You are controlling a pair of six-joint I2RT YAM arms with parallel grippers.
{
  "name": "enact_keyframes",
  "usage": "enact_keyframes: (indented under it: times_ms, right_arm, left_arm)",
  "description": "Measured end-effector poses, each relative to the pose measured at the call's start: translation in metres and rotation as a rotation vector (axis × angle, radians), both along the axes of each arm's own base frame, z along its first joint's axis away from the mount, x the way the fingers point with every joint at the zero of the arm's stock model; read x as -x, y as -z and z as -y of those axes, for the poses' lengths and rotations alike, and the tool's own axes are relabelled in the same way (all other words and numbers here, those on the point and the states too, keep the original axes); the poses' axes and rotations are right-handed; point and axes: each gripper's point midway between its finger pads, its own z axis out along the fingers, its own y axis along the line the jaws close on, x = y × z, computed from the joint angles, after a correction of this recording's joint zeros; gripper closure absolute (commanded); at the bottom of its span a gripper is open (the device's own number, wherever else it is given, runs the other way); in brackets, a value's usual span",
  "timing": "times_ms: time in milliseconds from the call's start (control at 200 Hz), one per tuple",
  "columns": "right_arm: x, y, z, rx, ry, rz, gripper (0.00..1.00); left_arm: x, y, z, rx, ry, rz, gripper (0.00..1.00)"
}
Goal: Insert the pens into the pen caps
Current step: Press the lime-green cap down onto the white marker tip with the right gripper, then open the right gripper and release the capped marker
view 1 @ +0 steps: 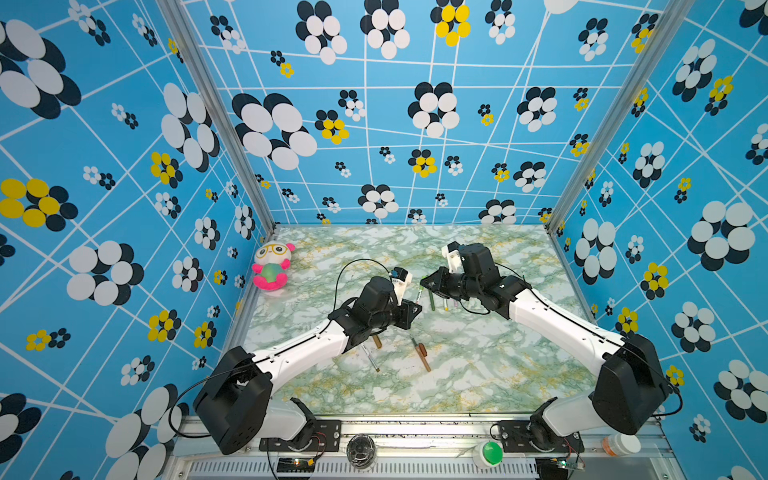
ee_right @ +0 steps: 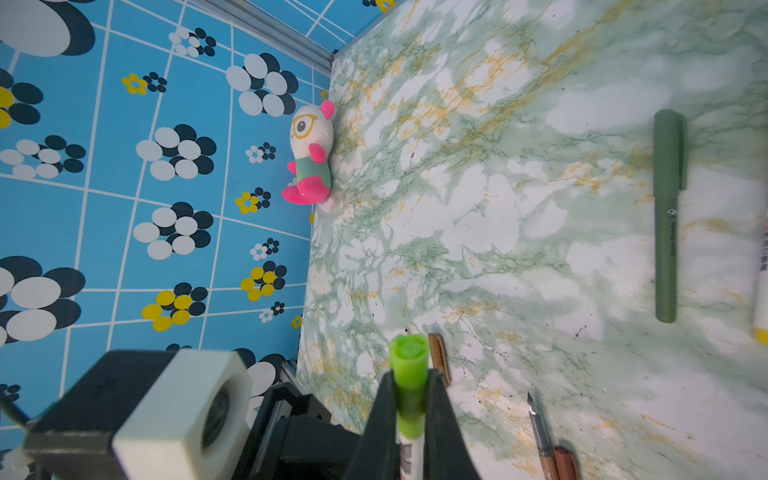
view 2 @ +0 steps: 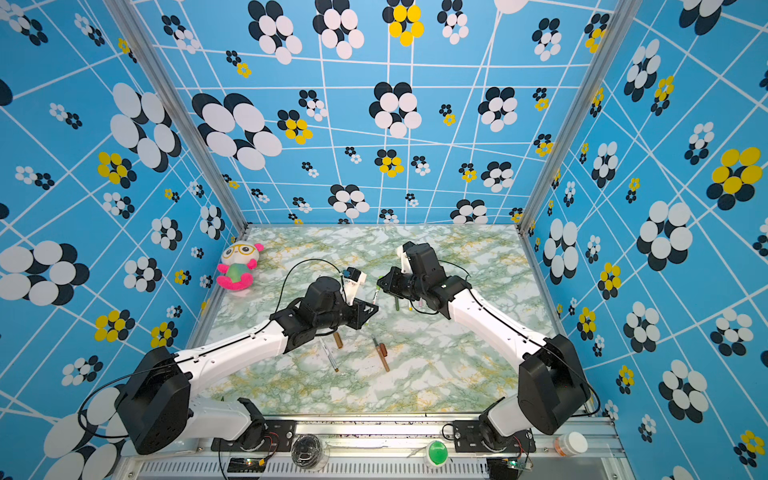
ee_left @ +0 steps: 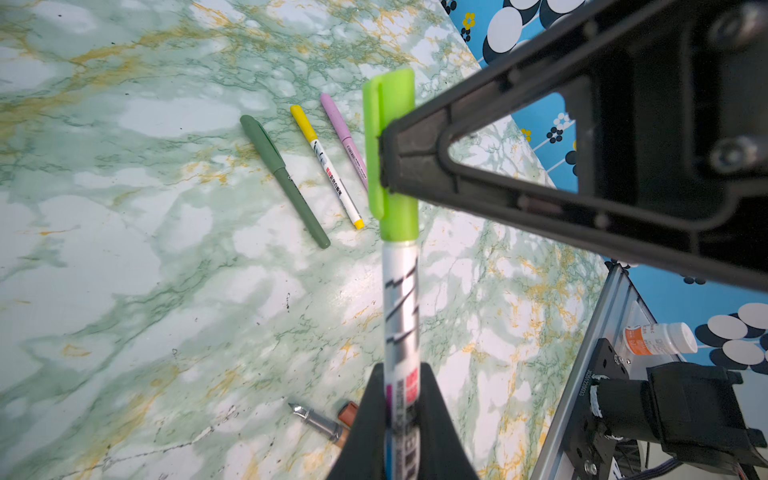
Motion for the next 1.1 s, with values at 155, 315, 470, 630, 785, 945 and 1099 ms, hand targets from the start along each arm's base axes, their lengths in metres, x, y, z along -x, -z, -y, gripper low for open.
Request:
enact_keyframes:
  times_ms: [155, 315, 470, 630, 785, 945, 1099]
  right_arm:
    - [0.000, -0.002, 0.001, 0.012, -0.004, 0.004, 0.76]
    - [0.011, -0.012, -0.001, 0.011, -0.064, -0.023, 0.52]
    - [0.007, -0.036, 0.016, 0.012, -0.064, 0.022, 0.38]
    - [0.006, -0.066, 0.024, 0.017, -0.074, 0.093, 0.37]
    - [0.006, -0.075, 0.026, 0.047, -0.092, 0.119, 0.38]
    - [-0.002, -0.067, 0.027, 0.094, -0.087, 0.112, 0.41]
    - [-0.007, -0.047, 0.027, 0.138, -0.088, 0.073, 0.48]
  left_arm:
    - [0.000, 0.000, 0.000, 0.002, 0.003, -0.001, 1.00]
    - [-0.003, -0.021, 0.008, 0.066, 0.020, 0.061, 1.00]
    - [0.002, -0.024, 0.006, 0.080, 0.031, 0.069, 1.00]
    - [0.008, -0.016, 0.005, 0.070, 0.050, 0.052, 1.00]
    - [0.011, -0.017, 0.006, 0.074, 0.071, 0.050, 1.00]
    - [0.014, -0.023, 0.007, 0.085, 0.087, 0.060, 1.00]
    - [0.017, -0.029, 0.007, 0.099, 0.098, 0.069, 1.00]
